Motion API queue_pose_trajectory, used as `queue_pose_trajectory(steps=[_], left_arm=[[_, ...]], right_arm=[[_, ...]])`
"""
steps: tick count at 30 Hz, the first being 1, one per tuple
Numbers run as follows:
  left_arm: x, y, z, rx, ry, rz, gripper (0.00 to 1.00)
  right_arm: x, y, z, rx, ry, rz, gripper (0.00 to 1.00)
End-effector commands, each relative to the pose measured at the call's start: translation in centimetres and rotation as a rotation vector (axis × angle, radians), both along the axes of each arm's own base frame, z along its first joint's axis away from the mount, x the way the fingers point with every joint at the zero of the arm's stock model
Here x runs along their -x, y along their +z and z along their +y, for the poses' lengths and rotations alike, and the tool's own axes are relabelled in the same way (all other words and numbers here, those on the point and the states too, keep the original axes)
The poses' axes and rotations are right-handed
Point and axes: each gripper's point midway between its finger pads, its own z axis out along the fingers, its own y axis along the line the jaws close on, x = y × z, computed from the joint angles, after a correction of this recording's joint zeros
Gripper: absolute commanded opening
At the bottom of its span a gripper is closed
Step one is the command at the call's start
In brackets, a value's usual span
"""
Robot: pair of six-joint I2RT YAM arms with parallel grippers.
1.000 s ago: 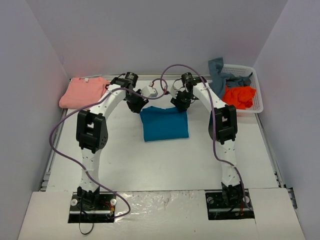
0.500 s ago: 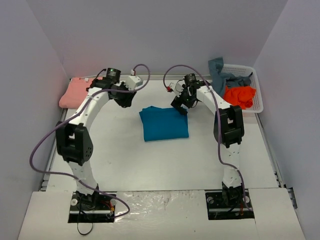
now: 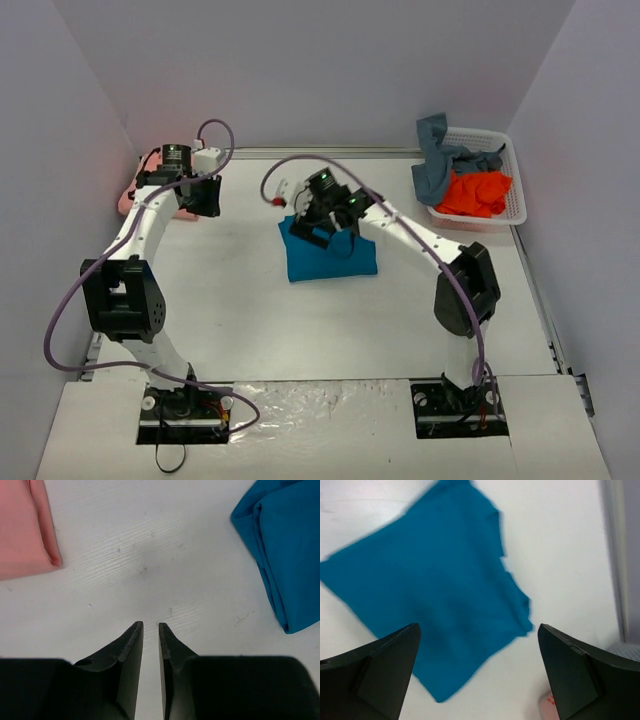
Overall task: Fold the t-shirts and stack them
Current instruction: Put the neatly folded tshirt into the corner of the board with the left arm
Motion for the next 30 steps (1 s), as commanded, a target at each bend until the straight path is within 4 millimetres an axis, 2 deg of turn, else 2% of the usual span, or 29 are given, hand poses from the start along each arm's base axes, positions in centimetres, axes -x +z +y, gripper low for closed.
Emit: queue_pose_trajectory(steps=[1, 3, 4, 6, 9, 13, 21, 26, 28, 30], left_arm=[[-0.1, 2.5, 1.0, 0.028, 0.103, -0.062, 0.18], [0.5, 2.6, 1.4, 0.029, 0.144, -0.071, 0.18], [0.3, 2.8, 3.4, 0.036, 0.197, -0.085, 0.18], [1.1, 3.2, 4.0, 0.087, 0.239, -0.084, 0.18], [1.7, 3.7, 6.3, 0.161, 0.308, -0.089, 0.2], [2.5, 4.1, 7.3, 0.204, 0.338, -0.101, 0.21], [3.1, 3.7, 7.5, 0.215, 0.35, -0.123, 0.3], [3.4, 3.3, 7.0, 0.245, 0.33, -0.116, 0.35], [3.4, 3.1, 6.9, 0.248, 0.328, -0.116, 0.38], [3.5, 3.1, 6.9, 0.251, 0.328, -0.123, 0.42]], right_arm=[[4.1, -5.6, 2.3, 0.13, 0.027, 0.079, 1.0], [5.3, -7.0, 3.5, 0.154, 0.051, 0.097, 1.0], [6.4, -7.5, 4.5, 0.166, 0.079, 0.101, 0.93], [7.0, -8.5, 5.0, 0.193, 0.089, 0.104, 0.89], [8.2, -9.5, 5.8, 0.21, 0.117, 0.123, 0.82], [9.2, -10.7, 6.4, 0.228, 0.143, 0.143, 0.77], [9.9, -12.5, 6.8, 0.248, 0.163, 0.175, 0.67], [10.5, -13.3, 7.5, 0.257, 0.183, 0.19, 0.66], [10.6, -13.9, 7.6, 0.264, 0.187, 0.199, 0.6], [10.5, -14.2, 7.7, 0.269, 0.184, 0.201, 0.44]])
